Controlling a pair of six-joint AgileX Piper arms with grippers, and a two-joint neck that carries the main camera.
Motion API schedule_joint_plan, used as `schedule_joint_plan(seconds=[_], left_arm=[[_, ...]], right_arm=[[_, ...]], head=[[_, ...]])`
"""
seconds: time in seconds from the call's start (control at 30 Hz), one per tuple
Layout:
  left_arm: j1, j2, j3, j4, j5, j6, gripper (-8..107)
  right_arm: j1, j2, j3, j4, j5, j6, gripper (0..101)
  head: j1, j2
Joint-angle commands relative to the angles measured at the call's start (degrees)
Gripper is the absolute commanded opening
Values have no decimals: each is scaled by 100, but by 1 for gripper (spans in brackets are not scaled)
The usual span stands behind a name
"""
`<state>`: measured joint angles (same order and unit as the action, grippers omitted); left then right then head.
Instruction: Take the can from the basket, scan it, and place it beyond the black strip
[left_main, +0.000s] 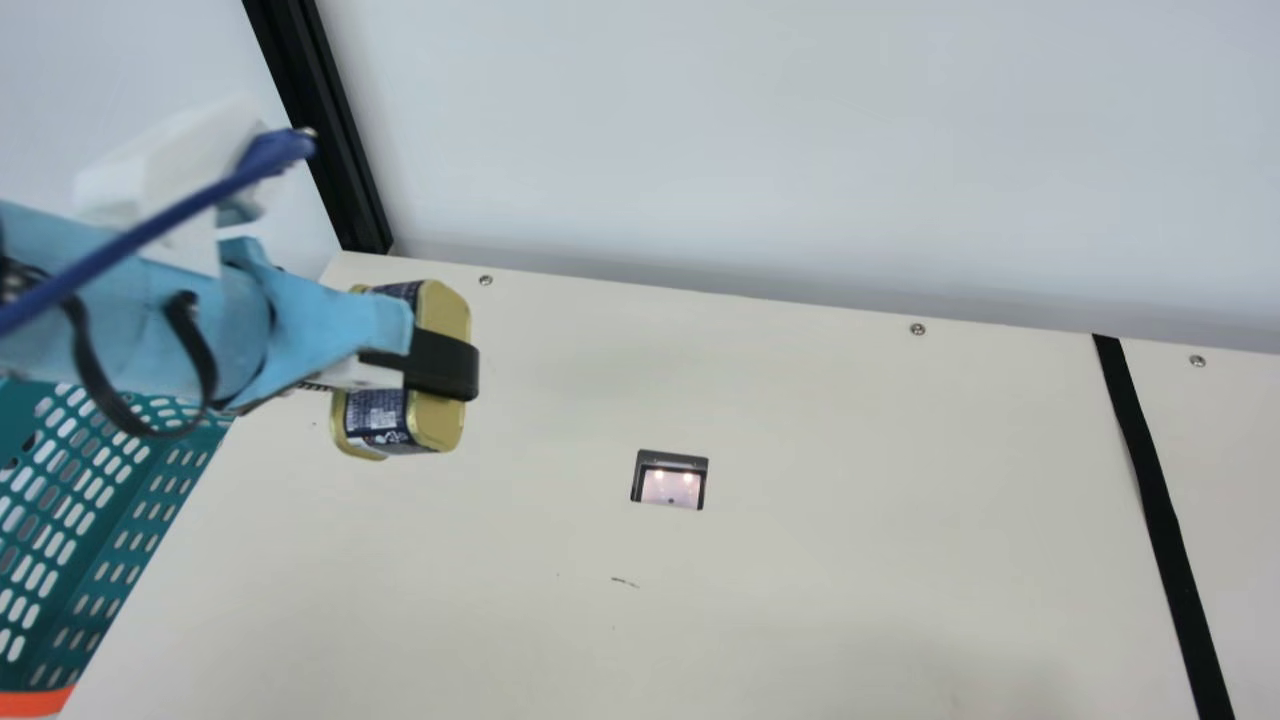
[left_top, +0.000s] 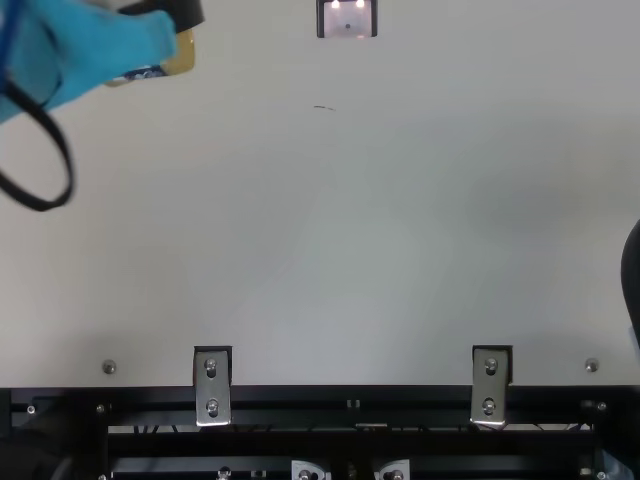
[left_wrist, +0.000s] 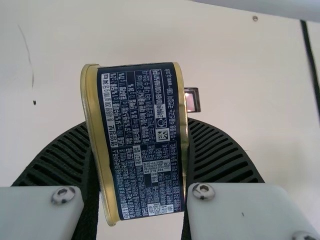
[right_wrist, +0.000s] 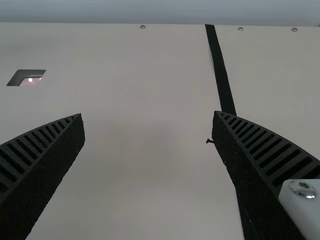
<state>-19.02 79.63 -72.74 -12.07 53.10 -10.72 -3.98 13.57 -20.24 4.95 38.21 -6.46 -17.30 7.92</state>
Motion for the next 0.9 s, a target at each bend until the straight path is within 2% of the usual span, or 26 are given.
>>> schedule_joint_plan(seconds=[0.0, 0.13, 0.33, 0.6, 0.87], left_arm=[[-290, 74, 81, 614, -295, -134, 10], [-620, 259, 250, 1086, -689, -363, 10], [-865, 464, 523, 1248, -1473, -453, 10], [-1010, 516, 1000, 907, -2644, -87, 10], [-1054, 657, 1087, 857, -2669, 35, 10]], right_arm=[[0, 0, 0, 0, 0, 0, 101], [0, 0, 0, 0, 0, 0, 101], [0, 0, 0, 0, 0, 0, 101], [0, 0, 0, 7, 0, 0, 101], [0, 0, 0, 12, 0, 0, 101]], head=[[-1, -57], [-1, -57], [-1, -57], [-1, -57], [-1, -57]])
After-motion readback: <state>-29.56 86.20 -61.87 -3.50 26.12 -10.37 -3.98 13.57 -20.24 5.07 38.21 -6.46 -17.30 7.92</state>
